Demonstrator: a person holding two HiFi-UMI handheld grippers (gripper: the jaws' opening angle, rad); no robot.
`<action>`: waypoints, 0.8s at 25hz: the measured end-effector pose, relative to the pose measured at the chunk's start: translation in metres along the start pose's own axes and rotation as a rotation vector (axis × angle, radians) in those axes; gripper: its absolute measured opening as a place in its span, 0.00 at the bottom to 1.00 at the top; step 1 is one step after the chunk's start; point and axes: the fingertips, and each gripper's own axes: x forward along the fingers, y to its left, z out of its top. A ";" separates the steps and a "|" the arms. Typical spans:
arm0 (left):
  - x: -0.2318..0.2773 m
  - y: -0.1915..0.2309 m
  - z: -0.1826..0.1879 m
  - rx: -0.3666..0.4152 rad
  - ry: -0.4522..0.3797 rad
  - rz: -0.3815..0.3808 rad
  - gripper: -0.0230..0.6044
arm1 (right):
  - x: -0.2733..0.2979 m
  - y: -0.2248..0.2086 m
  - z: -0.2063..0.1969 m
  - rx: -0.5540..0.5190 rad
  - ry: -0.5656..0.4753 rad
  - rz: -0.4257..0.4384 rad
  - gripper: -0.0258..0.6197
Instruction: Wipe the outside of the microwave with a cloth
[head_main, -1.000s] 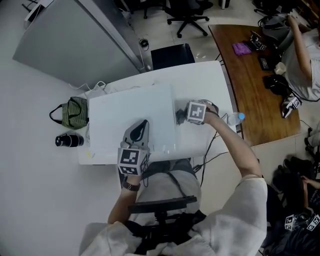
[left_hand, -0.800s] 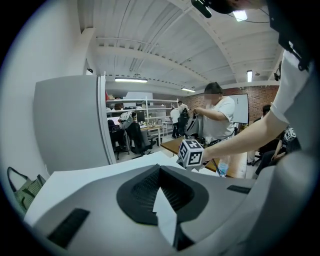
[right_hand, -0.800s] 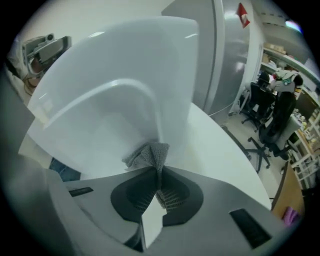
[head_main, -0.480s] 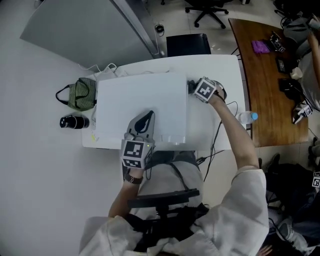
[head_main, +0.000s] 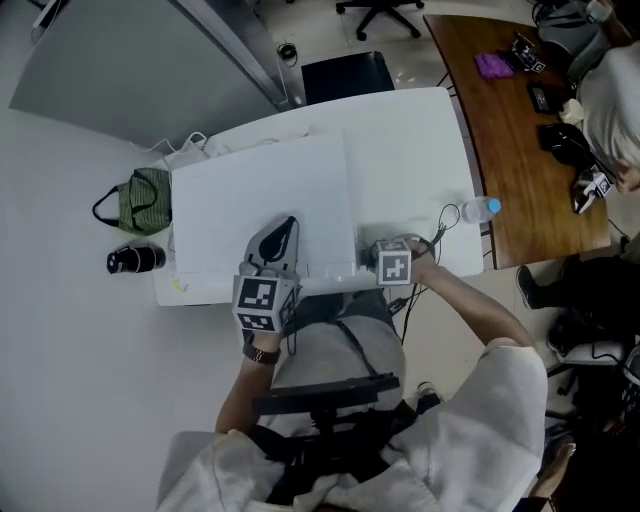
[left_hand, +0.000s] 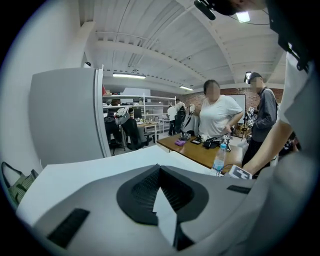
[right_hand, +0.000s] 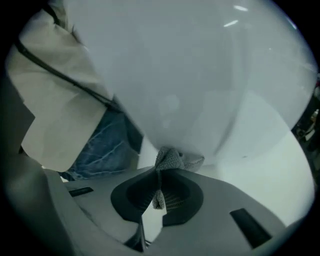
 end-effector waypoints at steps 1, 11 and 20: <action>0.002 -0.003 -0.001 0.001 0.003 -0.006 0.08 | 0.005 0.024 -0.004 -0.022 0.016 0.061 0.07; 0.001 -0.023 0.002 0.023 0.003 -0.006 0.08 | -0.033 -0.103 -0.021 0.052 0.062 -0.161 0.07; -0.020 -0.021 -0.001 0.007 0.066 0.043 0.08 | -0.123 -0.283 0.022 0.538 -0.375 -0.597 0.07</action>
